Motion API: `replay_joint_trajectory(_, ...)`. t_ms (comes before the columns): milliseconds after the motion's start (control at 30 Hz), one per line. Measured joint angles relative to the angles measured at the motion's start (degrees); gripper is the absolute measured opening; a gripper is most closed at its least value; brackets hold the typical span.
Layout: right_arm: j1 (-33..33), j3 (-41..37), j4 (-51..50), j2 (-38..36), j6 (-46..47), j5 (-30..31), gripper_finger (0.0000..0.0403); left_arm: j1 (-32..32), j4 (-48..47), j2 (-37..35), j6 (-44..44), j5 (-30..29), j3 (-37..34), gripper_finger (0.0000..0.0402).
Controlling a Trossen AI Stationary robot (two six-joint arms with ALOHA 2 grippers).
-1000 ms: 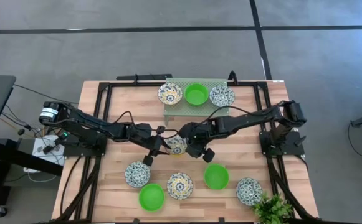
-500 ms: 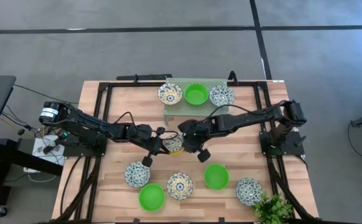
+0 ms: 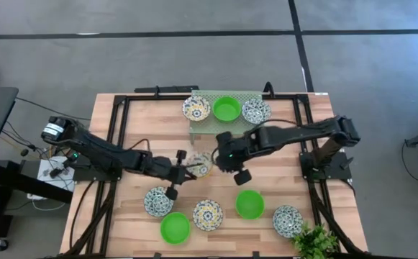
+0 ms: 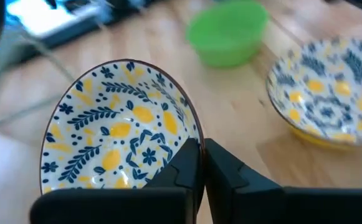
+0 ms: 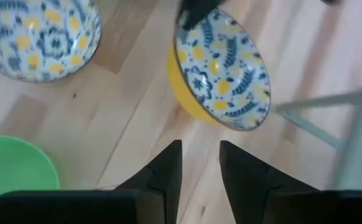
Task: Pick & Place Mini bowls
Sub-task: Stack the top yellow bowl on the yellow bowl on the shelf
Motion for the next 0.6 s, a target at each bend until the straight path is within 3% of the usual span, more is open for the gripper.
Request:
replay_joint_trajectory(100,-0.2,0.2,-4.0,-3.5,4.2,-0.1,0.0102,-0.7,-2.6,-3.9,-2.9,-6.0,2.2,0.0018)
replay_joint_trajectory(233,0.0,-1.5,-8.3,-8.5,11.8,0.0,0.0102,-0.3,-9.5,-10.1,-2.6,-9.9,5.5,0.0011)
replay_joint_trajectory(367,1.2,-9.3,-1.8,-15.3,13.8,0.2,0.0102,3.4,-14.0,-14.7,-1.7,-14.0,8.2,0.0015)
replay_joint_trajectory(600,1.9,-26.9,17.8,-25.4,13.9,3.1,0.0102,15.2,-14.3,-14.4,5.5,-13.3,12.9,0.0011)
